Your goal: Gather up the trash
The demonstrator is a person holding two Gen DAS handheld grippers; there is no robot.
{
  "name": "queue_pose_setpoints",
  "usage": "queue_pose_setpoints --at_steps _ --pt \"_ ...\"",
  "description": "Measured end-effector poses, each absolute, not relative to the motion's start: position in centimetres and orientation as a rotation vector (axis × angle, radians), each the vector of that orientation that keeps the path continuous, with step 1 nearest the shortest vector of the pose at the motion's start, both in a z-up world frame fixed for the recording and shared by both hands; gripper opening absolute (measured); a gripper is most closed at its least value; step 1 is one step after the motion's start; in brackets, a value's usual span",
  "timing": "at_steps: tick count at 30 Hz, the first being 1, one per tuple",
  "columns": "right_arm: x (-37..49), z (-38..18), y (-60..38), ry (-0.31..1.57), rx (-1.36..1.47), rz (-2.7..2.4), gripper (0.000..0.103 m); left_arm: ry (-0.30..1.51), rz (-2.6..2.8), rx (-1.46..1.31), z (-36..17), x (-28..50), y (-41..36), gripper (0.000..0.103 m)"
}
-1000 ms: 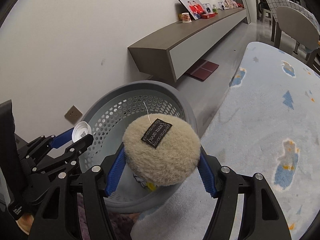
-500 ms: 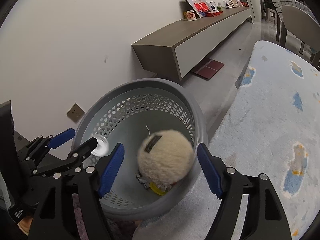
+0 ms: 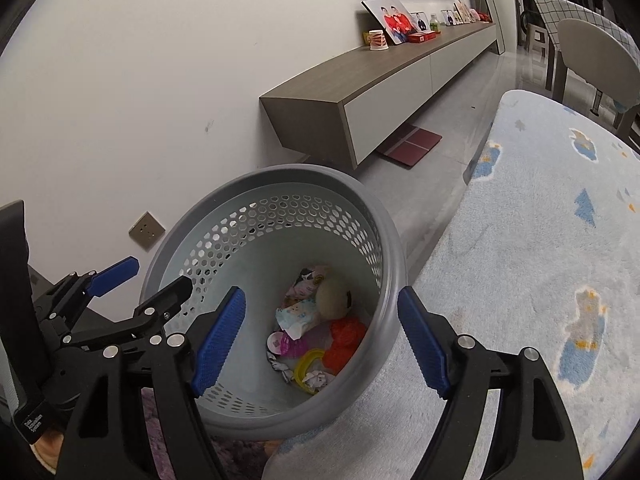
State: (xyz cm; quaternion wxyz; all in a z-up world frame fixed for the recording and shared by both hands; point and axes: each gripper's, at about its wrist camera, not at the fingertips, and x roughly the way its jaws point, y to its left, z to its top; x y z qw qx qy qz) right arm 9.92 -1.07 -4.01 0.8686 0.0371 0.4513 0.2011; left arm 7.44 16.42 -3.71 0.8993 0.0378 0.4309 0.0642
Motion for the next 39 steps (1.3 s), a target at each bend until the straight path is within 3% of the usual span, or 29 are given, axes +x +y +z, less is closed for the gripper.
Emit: queue_pose_setpoints --at_steps 27,39 --pt "9.59 -3.97 -1.47 0.932 0.074 0.377 0.075 0.857 0.174 0.053 -3.08 7.1 17.1 0.093" --pt "9.5 -3.99 -1.55 0.929 0.073 0.371 0.075 0.856 0.192 0.044 -3.05 7.07 17.38 0.096"
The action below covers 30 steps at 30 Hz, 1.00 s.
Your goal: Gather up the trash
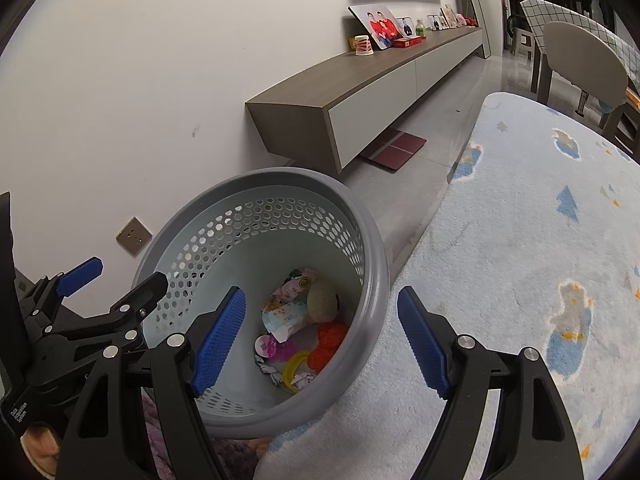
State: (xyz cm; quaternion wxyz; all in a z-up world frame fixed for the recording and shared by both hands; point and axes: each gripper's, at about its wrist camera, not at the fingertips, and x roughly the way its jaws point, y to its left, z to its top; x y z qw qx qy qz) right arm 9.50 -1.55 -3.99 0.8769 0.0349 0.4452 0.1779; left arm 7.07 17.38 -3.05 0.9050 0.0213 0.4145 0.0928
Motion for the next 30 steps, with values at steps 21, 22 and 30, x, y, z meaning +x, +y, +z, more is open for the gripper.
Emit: queue_pose_setpoints --at_steps 21,22,30 --pt "9.32 -4.21 -1.51 0.929 0.063 0.367 0.075 0.856 0.197 0.042 -2.99 6.96 17.57 0.096" --pt "9.32 -4.23 -1.51 0.929 0.064 0.366 0.075 0.855 0.197 0.041 -2.97 6.95 17.57 0.096" --pt "9.32 -4.21 -1.49 0.929 0.063 0.366 0.075 0.862 0.195 0.029 -2.99 7.0 17.7 0.096"
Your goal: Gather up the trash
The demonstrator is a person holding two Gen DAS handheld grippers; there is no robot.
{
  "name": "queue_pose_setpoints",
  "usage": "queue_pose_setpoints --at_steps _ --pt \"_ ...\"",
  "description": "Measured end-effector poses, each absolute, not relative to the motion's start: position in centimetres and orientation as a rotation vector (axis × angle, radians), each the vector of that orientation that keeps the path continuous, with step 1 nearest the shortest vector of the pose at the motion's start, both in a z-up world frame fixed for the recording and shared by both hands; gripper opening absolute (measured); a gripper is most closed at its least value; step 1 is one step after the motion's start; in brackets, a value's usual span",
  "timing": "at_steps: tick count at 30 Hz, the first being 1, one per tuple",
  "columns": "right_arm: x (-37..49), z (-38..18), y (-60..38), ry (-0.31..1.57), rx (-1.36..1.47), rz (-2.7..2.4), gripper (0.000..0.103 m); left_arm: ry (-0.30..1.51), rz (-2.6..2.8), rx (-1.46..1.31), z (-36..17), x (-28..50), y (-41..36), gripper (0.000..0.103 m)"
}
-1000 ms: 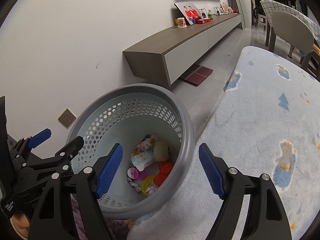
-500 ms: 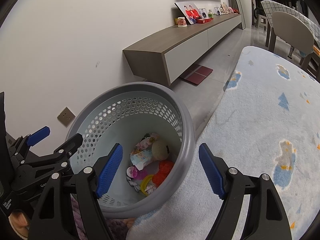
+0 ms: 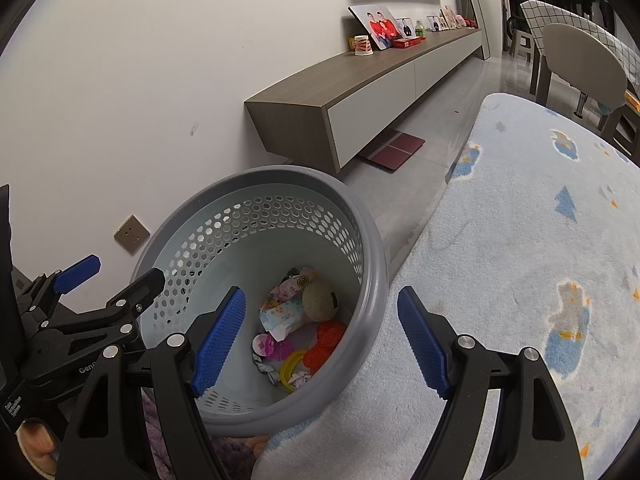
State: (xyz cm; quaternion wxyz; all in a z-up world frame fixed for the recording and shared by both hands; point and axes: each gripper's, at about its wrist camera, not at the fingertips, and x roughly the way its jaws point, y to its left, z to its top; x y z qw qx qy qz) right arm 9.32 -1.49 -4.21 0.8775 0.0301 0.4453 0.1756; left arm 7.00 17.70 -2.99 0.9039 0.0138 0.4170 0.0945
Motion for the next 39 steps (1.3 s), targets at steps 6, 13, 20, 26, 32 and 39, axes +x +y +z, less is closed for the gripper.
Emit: queue_pose_setpoints --at_steps 6,13,20,26,32,39 --pt "9.3 -4.23 -1.42 0.93 0.059 0.367 0.075 0.863 0.202 0.04 -3.01 7.01 17.5 0.096" --pt "9.28 -4.23 -1.39 0.93 0.06 0.367 0.075 0.865 0.208 0.048 -3.13 7.03 17.34 0.096" --pt "9.19 -4.2 -1.39 0.931 0.057 0.367 0.075 0.856 0.21 0.051 -3.13 7.04 17.36 0.096" --pt "9.1 -4.24 -1.34 0.93 0.055 0.368 0.075 0.859 0.207 0.051 -3.11 7.0 17.34 0.096" --pt "9.09 -4.24 -1.22 0.932 0.053 0.37 0.075 0.858 0.206 0.045 -3.17 6.96 17.38 0.096" --pt "9.08 -4.23 -1.14 0.931 0.054 0.37 0.075 0.858 0.208 0.047 -3.13 6.96 17.46 0.096"
